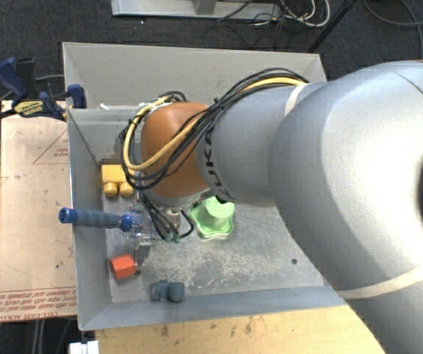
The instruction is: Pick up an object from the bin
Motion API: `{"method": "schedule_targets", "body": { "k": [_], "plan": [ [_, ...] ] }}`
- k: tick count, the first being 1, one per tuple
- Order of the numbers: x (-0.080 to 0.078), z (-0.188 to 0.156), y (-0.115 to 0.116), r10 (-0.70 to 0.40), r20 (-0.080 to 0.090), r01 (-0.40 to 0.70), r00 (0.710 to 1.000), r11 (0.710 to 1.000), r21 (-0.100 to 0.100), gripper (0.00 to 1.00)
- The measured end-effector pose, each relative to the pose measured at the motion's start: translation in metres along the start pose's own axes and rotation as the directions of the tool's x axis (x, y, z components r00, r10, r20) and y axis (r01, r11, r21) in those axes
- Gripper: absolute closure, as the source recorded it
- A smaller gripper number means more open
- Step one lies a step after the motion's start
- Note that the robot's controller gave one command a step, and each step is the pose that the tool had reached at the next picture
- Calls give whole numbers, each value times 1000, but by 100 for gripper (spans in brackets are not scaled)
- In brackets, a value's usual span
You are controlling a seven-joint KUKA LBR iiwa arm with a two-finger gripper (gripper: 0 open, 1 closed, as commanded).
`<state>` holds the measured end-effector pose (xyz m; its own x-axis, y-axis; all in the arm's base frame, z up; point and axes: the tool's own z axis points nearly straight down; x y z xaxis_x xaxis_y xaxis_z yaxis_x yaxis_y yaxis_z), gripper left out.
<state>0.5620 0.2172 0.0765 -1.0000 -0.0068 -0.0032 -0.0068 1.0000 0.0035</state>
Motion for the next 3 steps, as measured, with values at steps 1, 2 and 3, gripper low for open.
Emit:
{"method": "schedule_targets", "body": {
  "k": [1, 2, 3],
  "plan": [
    [-2, -3, 0, 1, 5, -1, 1000, 1000, -2, 100],
    [-4, -75, 1, 2, 3, -2, 1000, 1000, -1, 100],
    [-5, -106, 1, 2, 0, -2, 1000, 1000, 1, 100]
  ]
}}
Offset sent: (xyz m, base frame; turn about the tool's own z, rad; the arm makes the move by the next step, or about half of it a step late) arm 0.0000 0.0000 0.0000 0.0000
